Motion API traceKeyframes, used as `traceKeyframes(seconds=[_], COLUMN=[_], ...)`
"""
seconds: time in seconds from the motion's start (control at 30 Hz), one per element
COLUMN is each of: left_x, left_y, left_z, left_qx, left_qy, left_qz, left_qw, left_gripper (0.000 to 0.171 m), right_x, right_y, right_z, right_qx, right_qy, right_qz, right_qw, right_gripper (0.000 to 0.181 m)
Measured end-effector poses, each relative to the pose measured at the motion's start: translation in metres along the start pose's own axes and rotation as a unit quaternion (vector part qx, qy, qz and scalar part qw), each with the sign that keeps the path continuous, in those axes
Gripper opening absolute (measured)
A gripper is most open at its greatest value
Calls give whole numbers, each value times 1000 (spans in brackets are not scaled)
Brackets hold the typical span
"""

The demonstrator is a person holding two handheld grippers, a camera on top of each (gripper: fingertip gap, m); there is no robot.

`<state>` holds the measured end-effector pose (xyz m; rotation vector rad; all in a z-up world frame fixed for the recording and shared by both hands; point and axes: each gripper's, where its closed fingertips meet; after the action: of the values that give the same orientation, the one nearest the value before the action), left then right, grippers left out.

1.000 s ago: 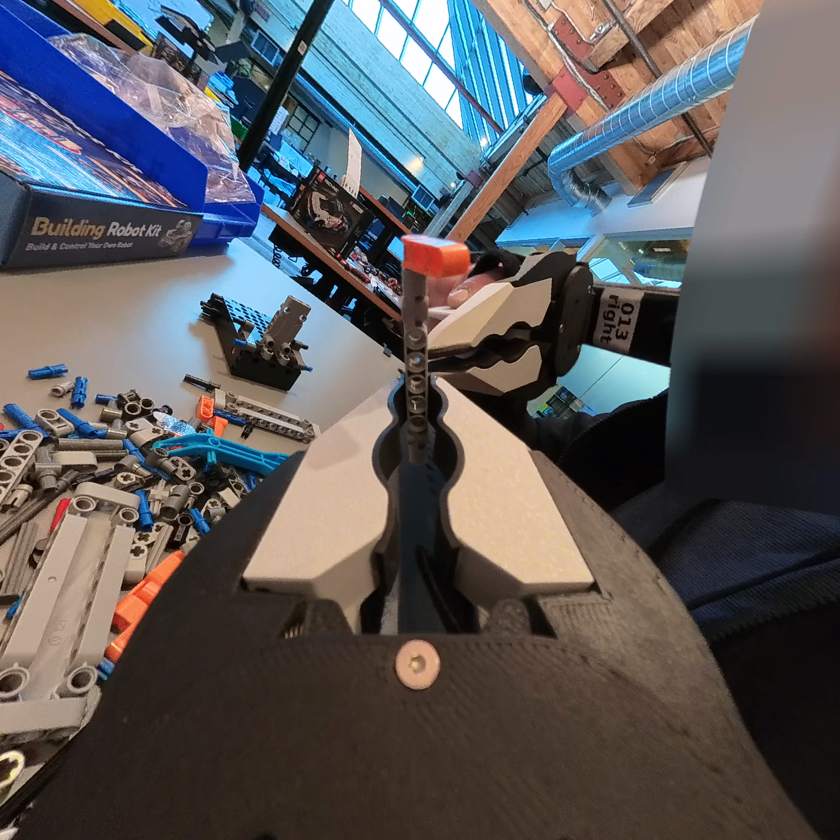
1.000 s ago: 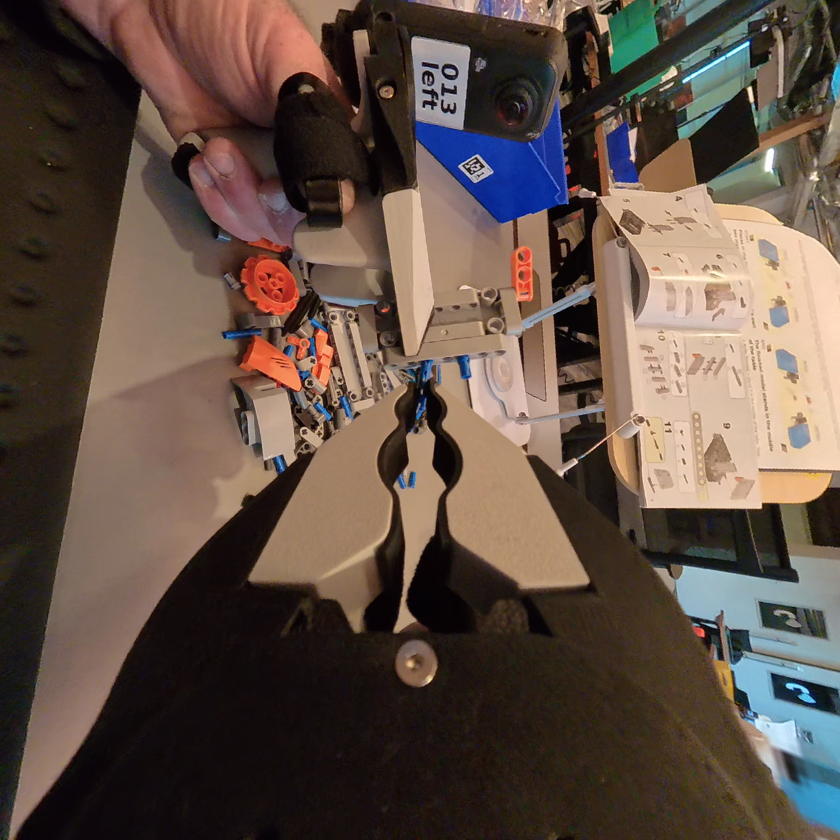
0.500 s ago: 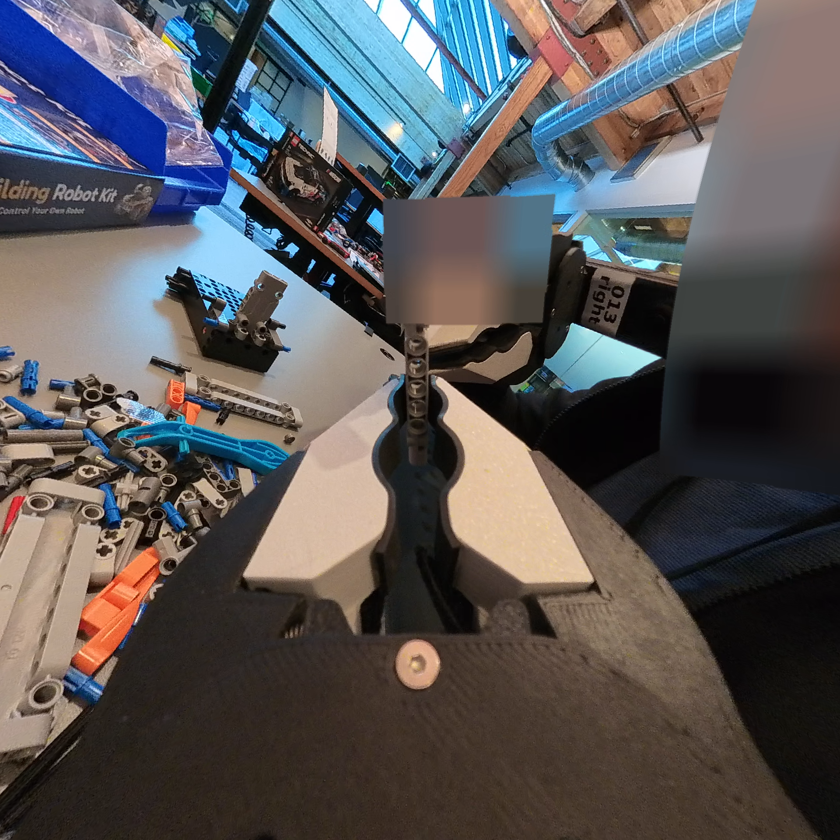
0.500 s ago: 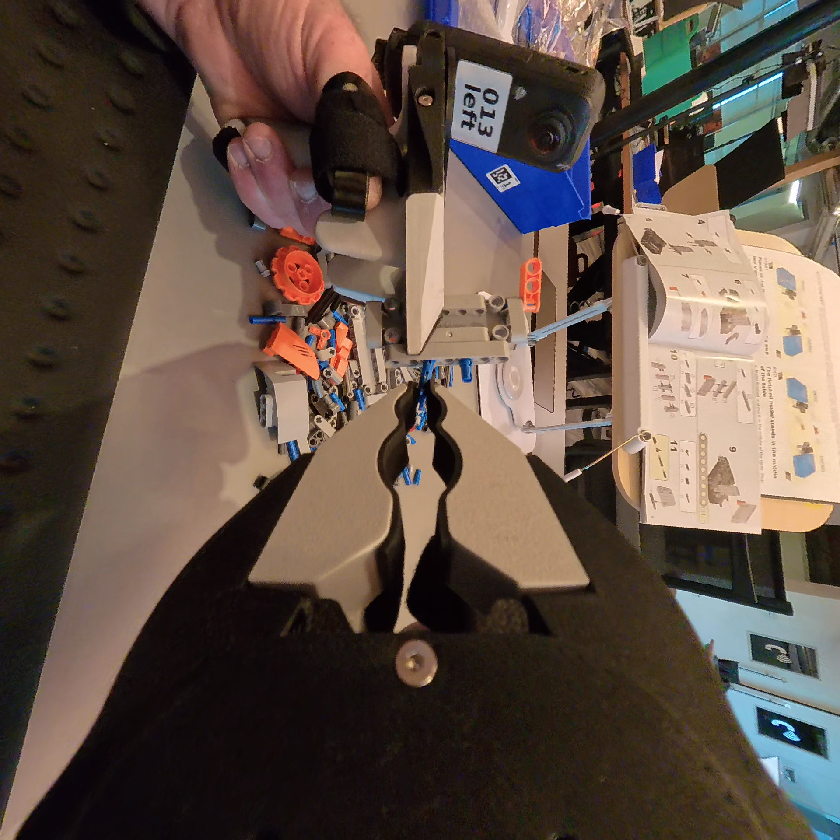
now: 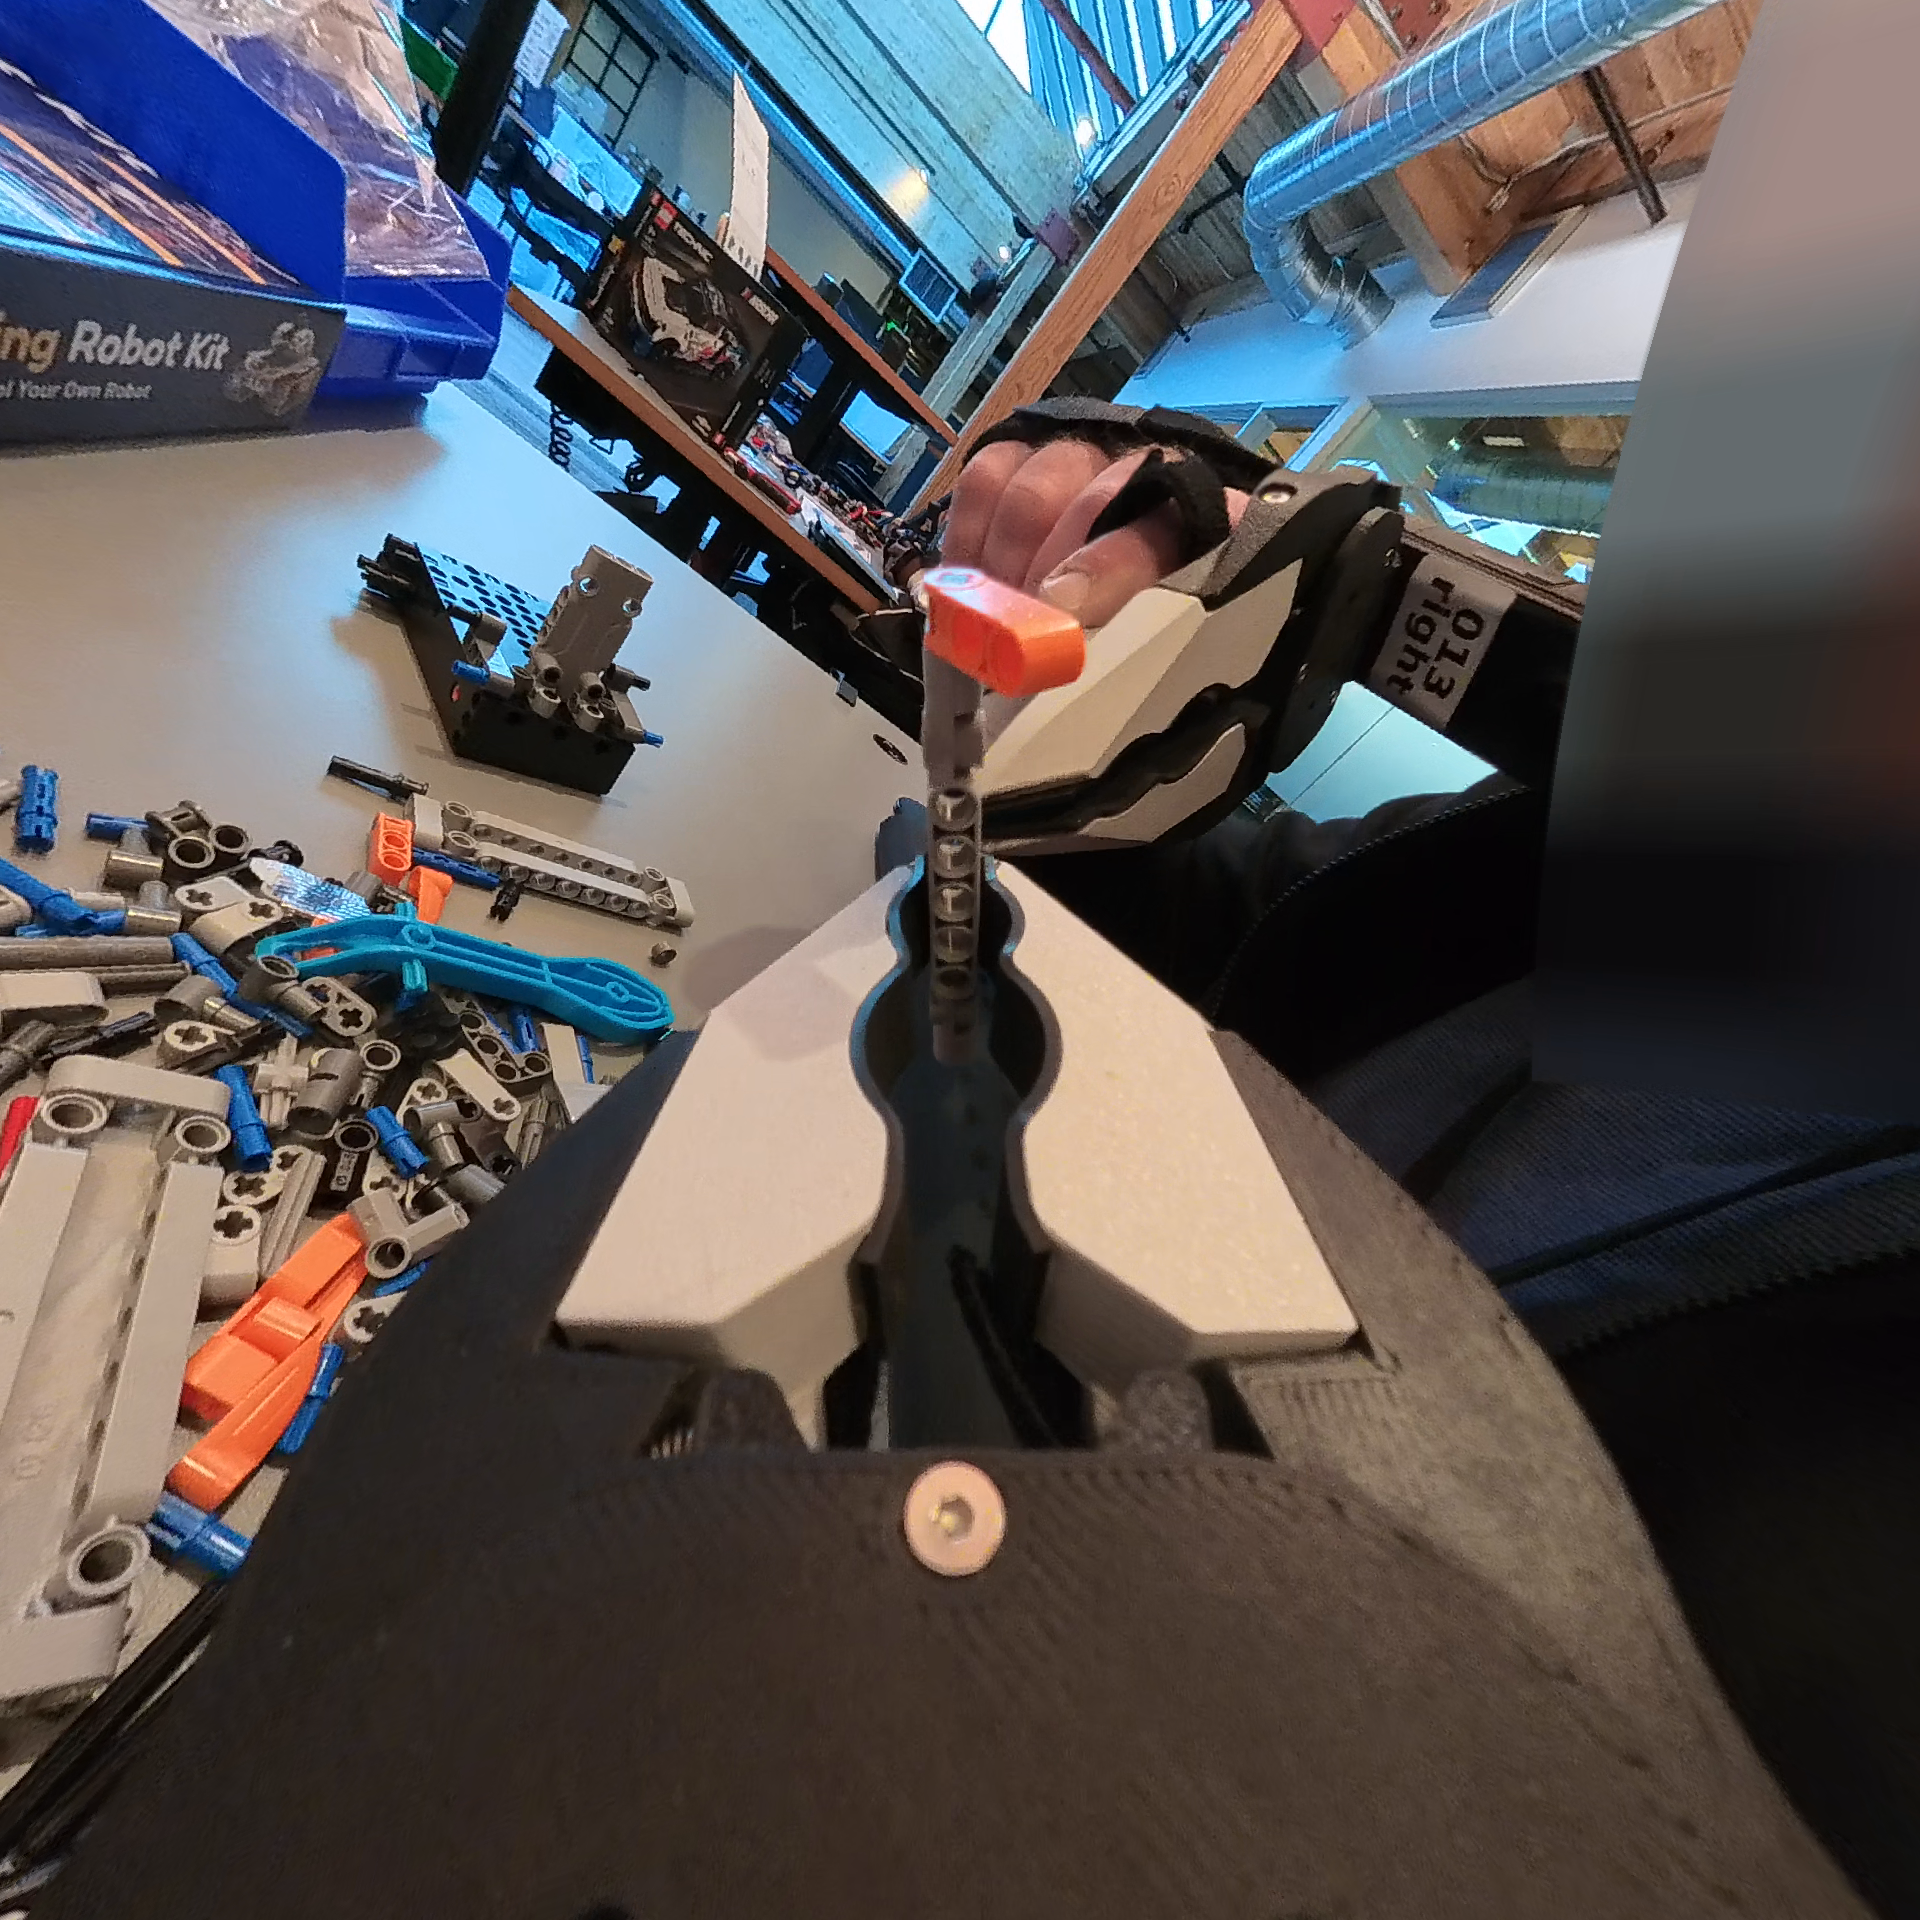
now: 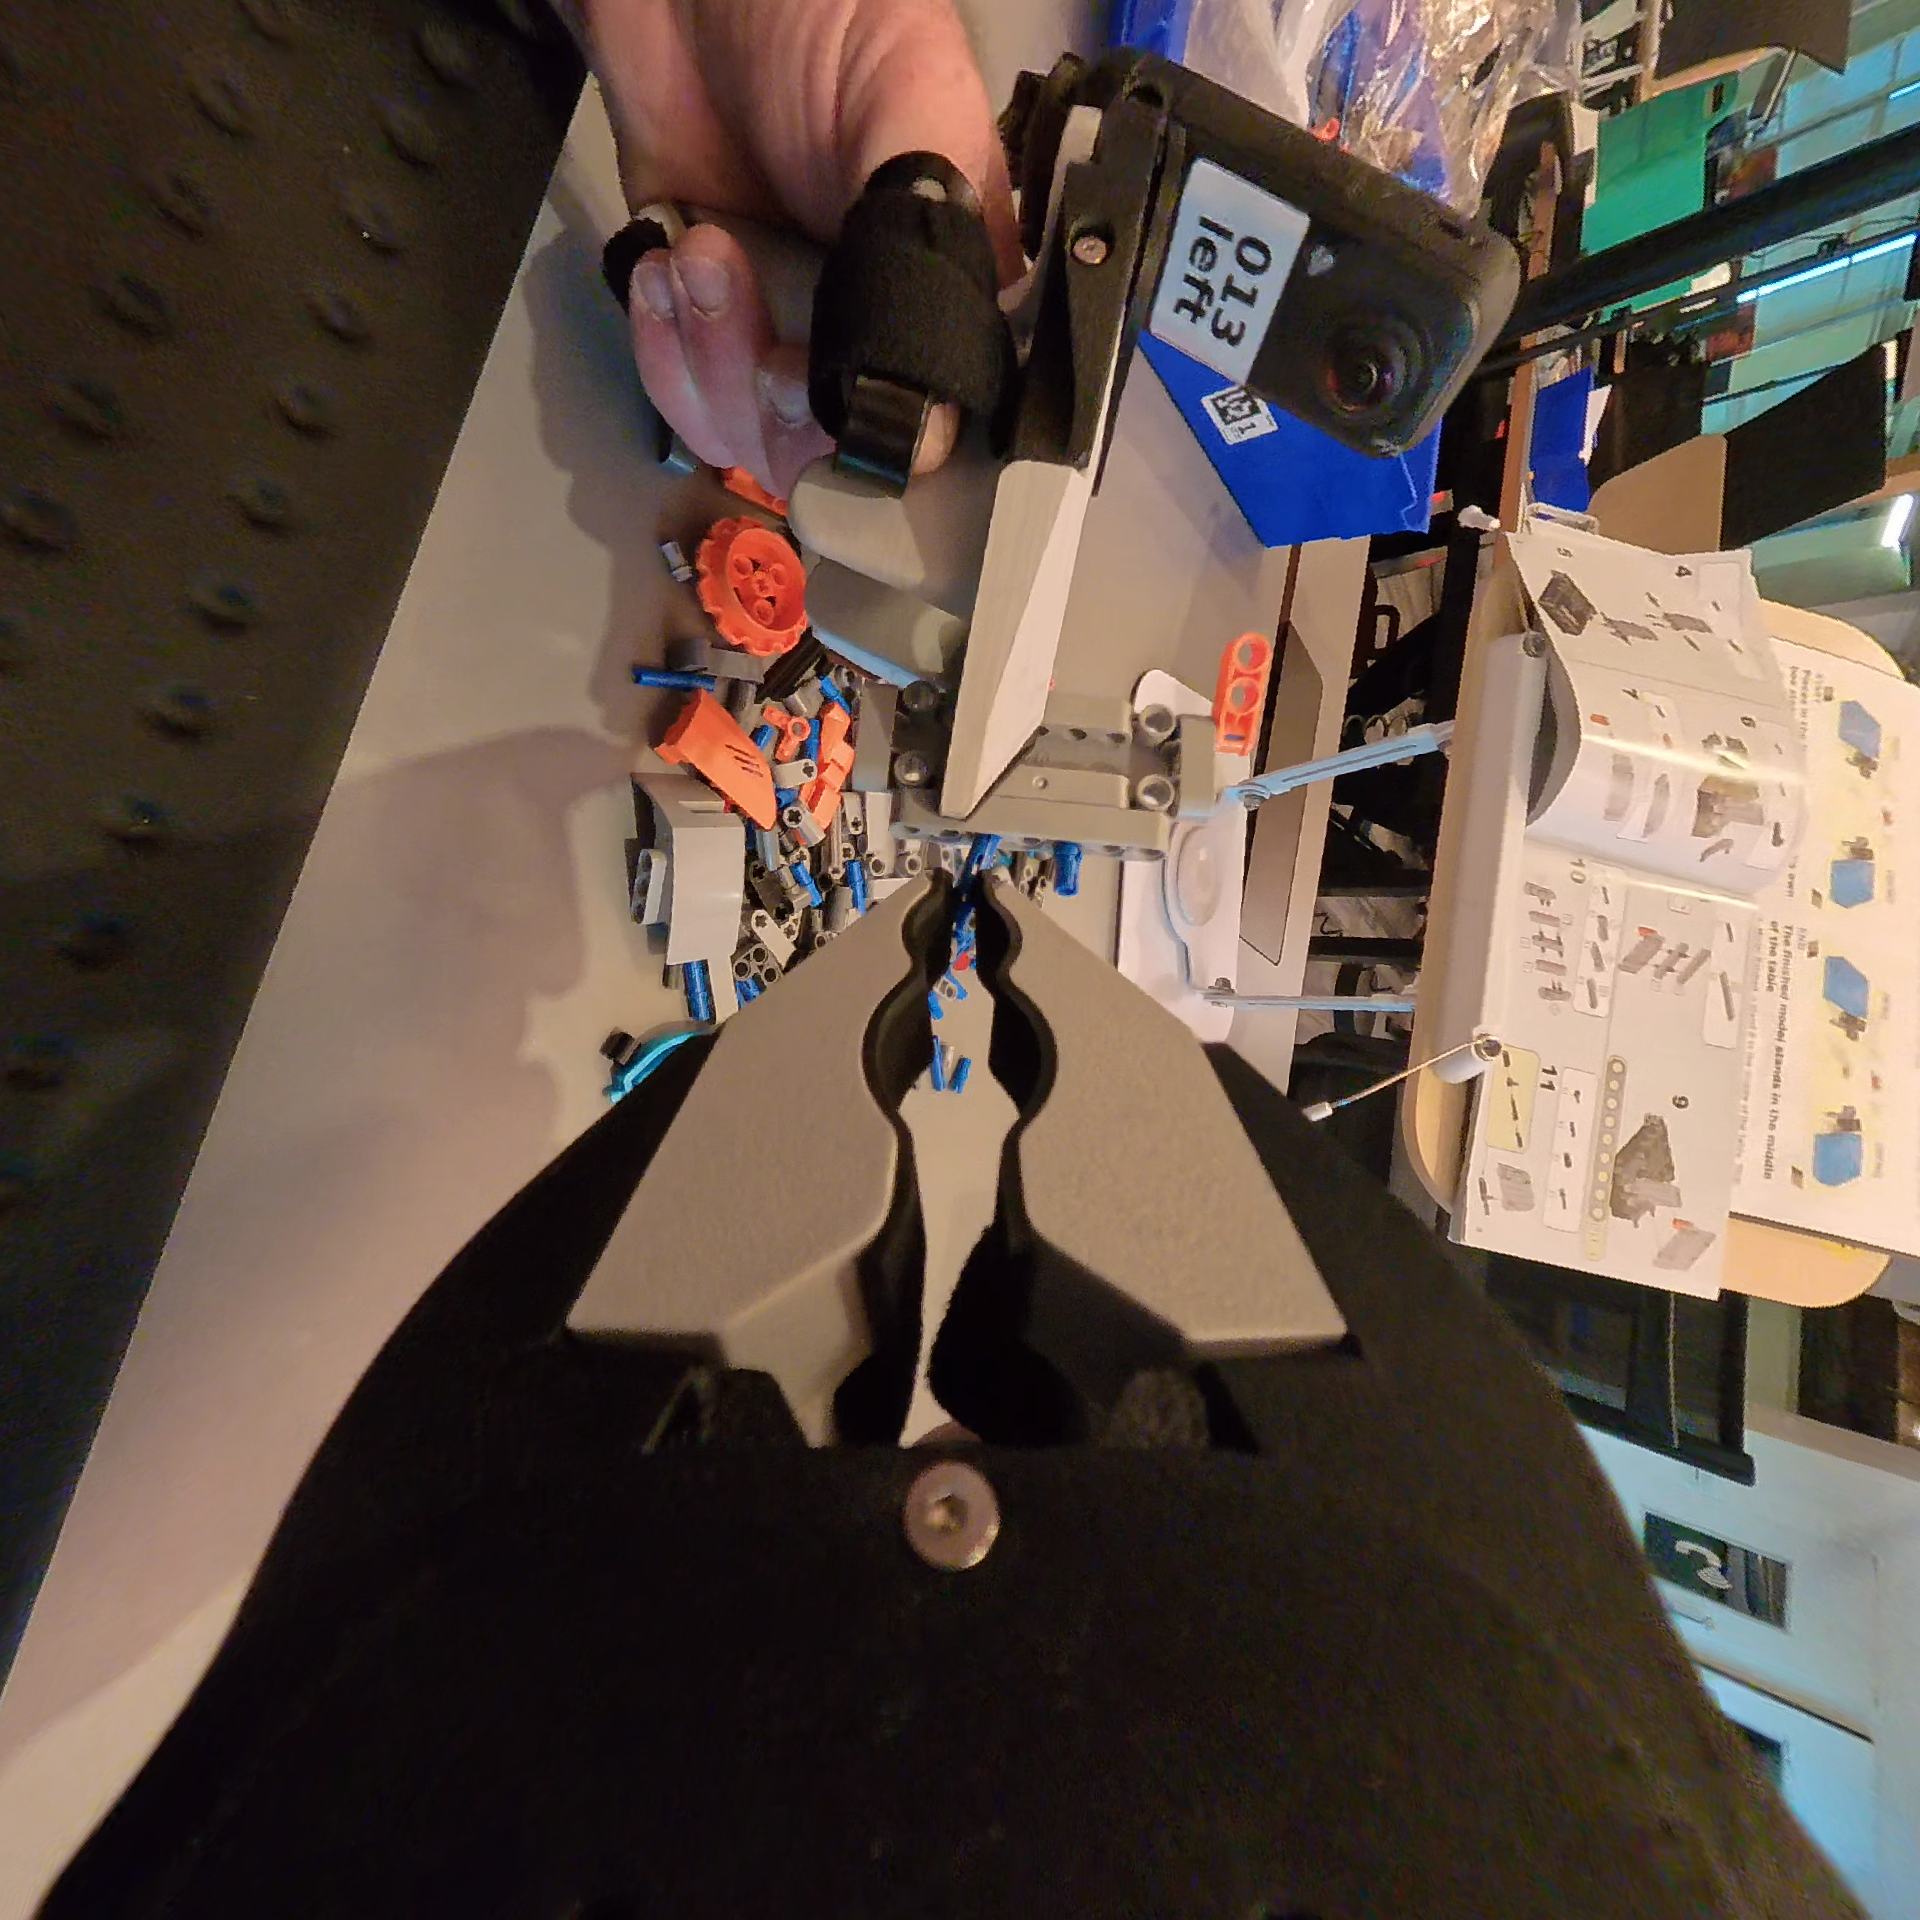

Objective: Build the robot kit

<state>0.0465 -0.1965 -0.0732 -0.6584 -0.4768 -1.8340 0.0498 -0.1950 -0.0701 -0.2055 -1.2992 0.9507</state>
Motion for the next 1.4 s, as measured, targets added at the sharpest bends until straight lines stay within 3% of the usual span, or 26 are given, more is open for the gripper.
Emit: traceKeyframes(seconds=[0.53, 0.77, 0.87, 0.97, 1.4], left_x=[1, 0, 2, 0, -9], left_y=[3, -1, 4, 4, 4], left_z=[-3, 9, 5, 7, 12], left_qx=[-10, 27, 18, 24, 40], left_qy=[2, -5, -7, -9, -13], left_qz=[-5, -6, -9, -3, 26], left_qw=[1000, 1000, 1000, 1000, 999], left_gripper=[6, 6, 13, 5, 9], right_x=[0, -3, -4, -5, 1], right_y=[-3, -1, 4, 3, 9], right_z=[-4, -7, -7, -6, -9], right_qx=[77, 87, 84, 90, 118], right_qy=[91, 133, 142, 153, 240], right_qz=[45, 44, 43, 46, 36], right_qw=[992, 986, 985, 983, 963], right_gripper=[2, 2, 2, 2, 2])
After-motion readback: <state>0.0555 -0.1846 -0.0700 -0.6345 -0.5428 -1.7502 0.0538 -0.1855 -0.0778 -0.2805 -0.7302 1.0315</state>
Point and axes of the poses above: each gripper's, where its closed fingertips meet, y out along the fingers, z out of its top, x = y × z across the jaws, and after that the axes turned 4 degrees about z, right-handed
